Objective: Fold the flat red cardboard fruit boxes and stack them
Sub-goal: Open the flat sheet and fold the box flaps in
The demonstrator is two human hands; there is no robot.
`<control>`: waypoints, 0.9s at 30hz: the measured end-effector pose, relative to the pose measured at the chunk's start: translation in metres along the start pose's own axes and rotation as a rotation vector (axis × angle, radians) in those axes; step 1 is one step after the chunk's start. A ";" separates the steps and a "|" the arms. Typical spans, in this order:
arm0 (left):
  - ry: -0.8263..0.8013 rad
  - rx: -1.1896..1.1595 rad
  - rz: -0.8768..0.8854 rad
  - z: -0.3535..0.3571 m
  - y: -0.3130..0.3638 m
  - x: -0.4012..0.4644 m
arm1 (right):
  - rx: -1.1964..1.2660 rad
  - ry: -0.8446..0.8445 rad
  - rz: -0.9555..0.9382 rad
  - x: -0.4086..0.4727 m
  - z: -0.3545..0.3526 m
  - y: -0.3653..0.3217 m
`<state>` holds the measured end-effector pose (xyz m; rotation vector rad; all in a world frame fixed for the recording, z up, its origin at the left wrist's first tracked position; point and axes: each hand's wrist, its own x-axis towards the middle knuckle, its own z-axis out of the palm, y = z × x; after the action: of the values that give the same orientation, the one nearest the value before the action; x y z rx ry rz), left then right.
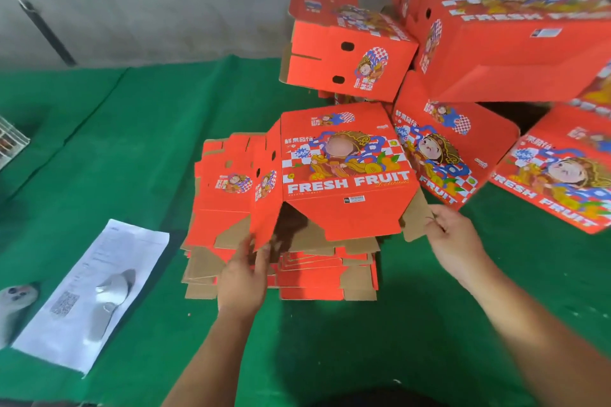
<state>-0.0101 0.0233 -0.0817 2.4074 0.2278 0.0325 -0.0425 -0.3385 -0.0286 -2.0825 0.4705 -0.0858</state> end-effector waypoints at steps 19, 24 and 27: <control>0.302 -0.658 -0.073 0.039 0.120 -0.087 | 0.088 0.300 -0.204 -0.031 -0.161 0.050; 0.456 -0.637 -0.091 0.045 0.137 -0.106 | 0.147 0.246 -0.235 -0.026 -0.193 0.067; 0.405 -0.941 -0.237 0.053 0.155 -0.120 | 0.178 0.245 -0.256 -0.019 -0.201 0.072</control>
<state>-0.0997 -0.1461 -0.0143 1.4079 0.5425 0.4229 -0.1304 -0.5274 0.0209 -1.9545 0.3261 -0.5202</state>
